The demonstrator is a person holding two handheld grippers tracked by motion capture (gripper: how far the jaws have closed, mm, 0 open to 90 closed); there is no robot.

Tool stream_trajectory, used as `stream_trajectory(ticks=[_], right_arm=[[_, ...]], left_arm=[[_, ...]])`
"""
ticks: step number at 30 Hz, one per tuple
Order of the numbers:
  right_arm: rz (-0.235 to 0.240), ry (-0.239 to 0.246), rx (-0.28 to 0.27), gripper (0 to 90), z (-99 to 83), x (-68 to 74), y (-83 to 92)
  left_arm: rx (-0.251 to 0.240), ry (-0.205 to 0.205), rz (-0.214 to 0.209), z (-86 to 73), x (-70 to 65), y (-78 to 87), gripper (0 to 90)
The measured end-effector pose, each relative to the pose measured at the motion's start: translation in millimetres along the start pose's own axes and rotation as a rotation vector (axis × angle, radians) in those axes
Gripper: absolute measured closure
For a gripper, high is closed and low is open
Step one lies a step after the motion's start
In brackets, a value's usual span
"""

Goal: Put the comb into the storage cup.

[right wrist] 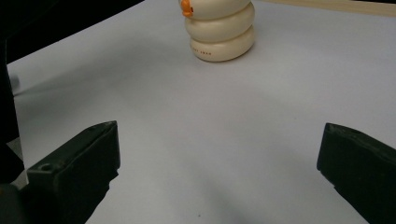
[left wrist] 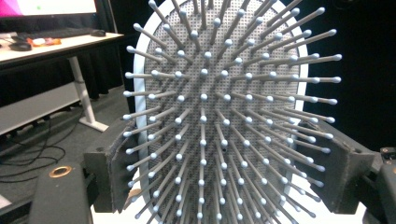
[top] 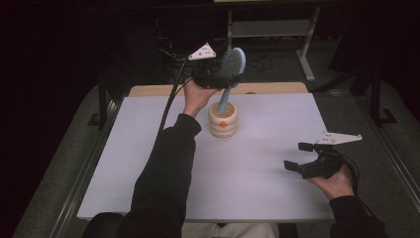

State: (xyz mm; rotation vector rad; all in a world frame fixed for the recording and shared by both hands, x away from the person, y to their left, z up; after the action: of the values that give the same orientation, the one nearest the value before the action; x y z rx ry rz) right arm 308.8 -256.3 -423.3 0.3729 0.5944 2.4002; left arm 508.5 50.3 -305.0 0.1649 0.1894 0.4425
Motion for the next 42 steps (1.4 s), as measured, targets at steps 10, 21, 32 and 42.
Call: stream_trajectory(ticks=[10, 21, 32, 42], right_arm=[[0.001, 0.002, 0.001, 0.0, -0.1, 0.0, -0.2], [0.002, 0.003, -0.002, 0.0, 0.2, 0.3, 0.4], [0.002, 0.002, 0.000, 0.0, 0.4, 0.5, -0.3], [0.002, 0.004, 0.000, 0.0, 0.3, 0.1, -0.2]], left_arm=[[0.028, 0.009, 0.009, -16.4, 6.0, -4.0, 19.8], [0.043, 0.026, 0.008, -30.5, 8.3, -7.0, 19.8], [0.039, 0.027, 0.013, -40.7, 8.9, -7.8, 19.8], [0.064, 0.032, 0.004, -47.9, 8.7, -15.8, 19.8]])
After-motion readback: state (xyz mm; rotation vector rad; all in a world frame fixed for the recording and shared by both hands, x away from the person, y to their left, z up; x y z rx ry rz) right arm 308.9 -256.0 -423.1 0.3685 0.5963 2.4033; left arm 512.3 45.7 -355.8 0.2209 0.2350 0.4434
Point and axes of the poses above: each handheld gripper's, and its own axes: y roughly backward along the jaws, z roughly out of its top, x roughly to its left, the point moved 3 cm from there along -y, roughly forward along the jaws, and after that the axes turned 7 degrees about y, right-handed, at the moved point
